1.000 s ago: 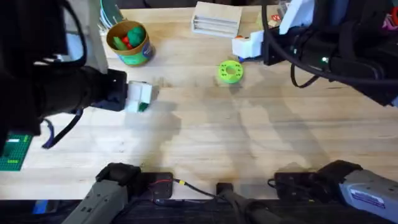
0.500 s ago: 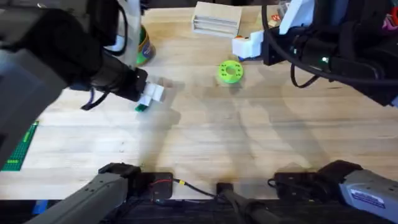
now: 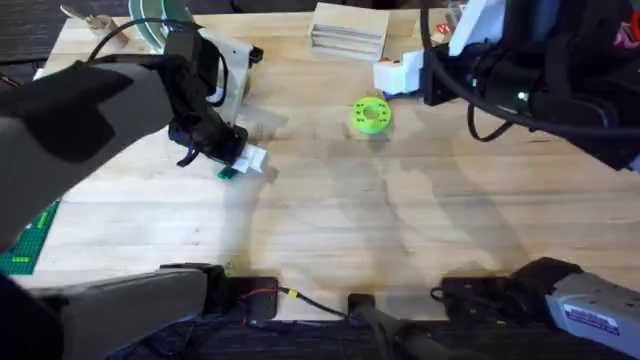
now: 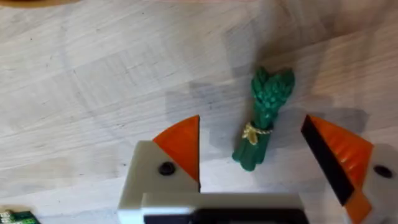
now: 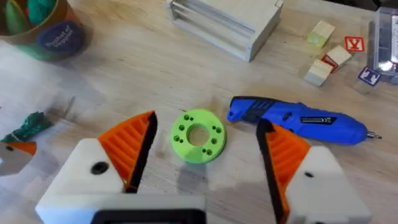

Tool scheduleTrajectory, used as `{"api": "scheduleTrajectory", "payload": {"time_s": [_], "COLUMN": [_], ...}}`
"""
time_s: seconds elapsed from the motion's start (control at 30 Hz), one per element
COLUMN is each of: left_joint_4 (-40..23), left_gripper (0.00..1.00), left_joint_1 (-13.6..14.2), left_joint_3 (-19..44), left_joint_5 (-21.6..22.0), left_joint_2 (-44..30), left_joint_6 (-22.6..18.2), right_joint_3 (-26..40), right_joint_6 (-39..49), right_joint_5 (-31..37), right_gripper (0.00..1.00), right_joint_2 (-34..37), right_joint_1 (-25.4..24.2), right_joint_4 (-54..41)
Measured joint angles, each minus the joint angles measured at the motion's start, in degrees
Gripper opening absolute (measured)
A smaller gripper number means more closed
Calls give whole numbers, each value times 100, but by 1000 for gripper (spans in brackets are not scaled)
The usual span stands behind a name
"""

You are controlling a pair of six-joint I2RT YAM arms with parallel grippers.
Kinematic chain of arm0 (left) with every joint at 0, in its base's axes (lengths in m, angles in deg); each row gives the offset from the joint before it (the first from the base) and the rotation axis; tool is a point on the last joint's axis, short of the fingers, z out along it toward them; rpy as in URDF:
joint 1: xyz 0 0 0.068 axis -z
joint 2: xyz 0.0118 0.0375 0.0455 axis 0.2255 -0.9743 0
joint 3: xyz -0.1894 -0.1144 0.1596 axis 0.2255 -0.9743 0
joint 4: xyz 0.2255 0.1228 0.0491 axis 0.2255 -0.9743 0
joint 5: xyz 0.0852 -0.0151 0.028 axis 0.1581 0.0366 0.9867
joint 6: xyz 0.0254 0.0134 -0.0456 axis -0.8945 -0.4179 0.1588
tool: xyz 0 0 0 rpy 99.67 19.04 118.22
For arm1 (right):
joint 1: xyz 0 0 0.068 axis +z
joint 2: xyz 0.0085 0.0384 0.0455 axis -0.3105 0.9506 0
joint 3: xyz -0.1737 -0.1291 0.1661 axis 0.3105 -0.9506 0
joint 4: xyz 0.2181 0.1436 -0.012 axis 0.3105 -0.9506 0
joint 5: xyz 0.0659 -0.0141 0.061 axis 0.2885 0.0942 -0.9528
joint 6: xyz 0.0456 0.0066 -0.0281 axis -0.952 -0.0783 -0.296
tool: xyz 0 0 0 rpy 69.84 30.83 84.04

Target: Pick up the gripper from the table and insert it into the empty holder that is missing its gripper. Then pick up a screw, insert it into the mounting hole, and use the screwdriver to tighten it. Finally, clean up the table by picking up the vegetable and placing it into the bucket.

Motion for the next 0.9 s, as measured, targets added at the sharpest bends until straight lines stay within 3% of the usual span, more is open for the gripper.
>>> {"api": "scheduleTrajectory", "payload": {"time_s": [0.37, 0.43, 0.53, 0.63, 0.7, 0.9], "left_joint_4": [160, 148, 109, 129, 136, -138], "left_gripper": [990, 828, 405, 63, 14, 15], "left_joint_1": [-75, -82, -32, -19, -19, -29], "left_joint_3": [23, 28, 28, 41, 47, 248], "left_joint_5": [-278, -395, -646, -689, -703, -687], "left_joint_2": [-495, -507, -533, -528, -537, -653], "left_joint_6": [-71, -70, -89, -110, -112, -89], "right_joint_3": [0, 0, 0, 0, 0, 2], "right_joint_6": [2, 2, 2, 2, 2, 2], "right_joint_5": [0, 0, 0, 0, 0, 0], "right_gripper": [992, 992, 992, 992, 992, 993], "right_joint_2": [0, -1, 0, 0, 0, 0], "right_joint_1": [0, 0, 0, 0, 0, 0], "right_joint_4": [-9, -10, -11, -11, -15, -15]}}
